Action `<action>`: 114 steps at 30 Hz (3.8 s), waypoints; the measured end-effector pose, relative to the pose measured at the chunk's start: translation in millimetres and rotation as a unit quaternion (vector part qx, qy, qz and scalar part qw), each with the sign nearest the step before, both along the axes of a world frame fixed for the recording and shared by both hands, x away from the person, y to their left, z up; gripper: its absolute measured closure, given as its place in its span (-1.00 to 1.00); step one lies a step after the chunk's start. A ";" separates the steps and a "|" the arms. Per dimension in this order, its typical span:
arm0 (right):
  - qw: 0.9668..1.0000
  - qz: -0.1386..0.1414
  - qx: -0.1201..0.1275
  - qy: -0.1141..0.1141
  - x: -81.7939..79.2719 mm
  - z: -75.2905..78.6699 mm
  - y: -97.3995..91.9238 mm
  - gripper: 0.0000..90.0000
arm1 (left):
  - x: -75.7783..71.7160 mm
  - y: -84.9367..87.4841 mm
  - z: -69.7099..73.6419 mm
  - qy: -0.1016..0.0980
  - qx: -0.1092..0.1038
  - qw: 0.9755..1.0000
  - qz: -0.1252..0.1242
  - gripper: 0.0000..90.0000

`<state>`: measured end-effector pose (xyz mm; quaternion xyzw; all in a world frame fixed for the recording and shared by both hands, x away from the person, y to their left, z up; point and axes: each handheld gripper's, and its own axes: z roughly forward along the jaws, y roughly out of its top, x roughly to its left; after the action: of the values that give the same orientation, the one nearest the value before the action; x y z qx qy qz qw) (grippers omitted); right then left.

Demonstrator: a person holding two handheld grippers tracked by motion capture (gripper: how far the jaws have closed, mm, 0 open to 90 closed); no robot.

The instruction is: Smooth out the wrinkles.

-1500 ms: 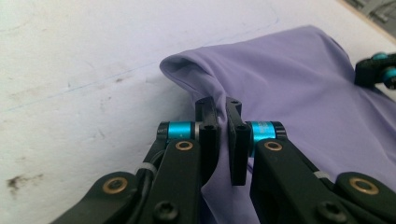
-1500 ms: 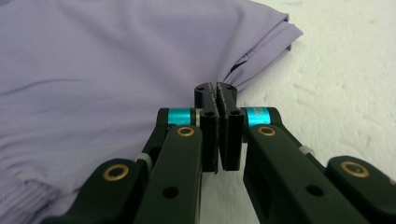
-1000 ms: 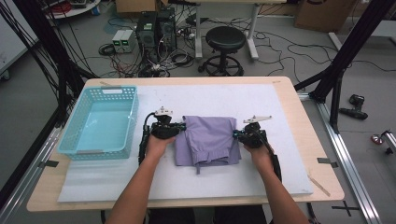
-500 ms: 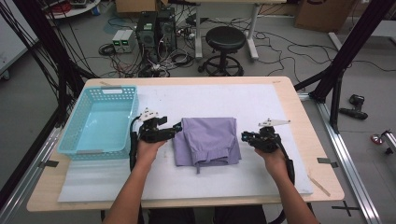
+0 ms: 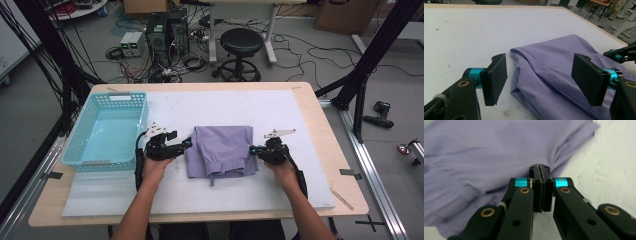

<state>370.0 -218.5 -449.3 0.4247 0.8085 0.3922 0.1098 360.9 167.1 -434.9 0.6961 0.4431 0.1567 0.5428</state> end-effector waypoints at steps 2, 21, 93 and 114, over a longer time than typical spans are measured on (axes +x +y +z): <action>1.000 0.000 0.004 -0.011 -0.1 3.3 1.0 1.00 | 0.0 -0.3 -0.2 0.000 0.001 1.000 0.001 -0.34; 0.998 -0.053 -0.017 -0.015 3.6 -0.5 -0.8 0.73 | 3.7 -3.4 -3.6 0.010 0.007 1.000 0.000 -0.28; 0.999 -0.032 -0.006 -0.021 -56.9 10.2 -36.7 0.46 | 11.5 -23.2 -21.4 0.081 0.048 0.995 -0.043 0.55; 0.998 -0.054 -0.033 -0.013 13.1 1.1 -26.4 0.77 | 7.5 -5.6 -6.7 -0.016 -0.015 0.999 -0.034 0.46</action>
<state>383.1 -244.9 -448.2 0.4591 0.7953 0.3640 0.1553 368.5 161.4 -441.6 0.6998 0.4124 0.1425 0.5656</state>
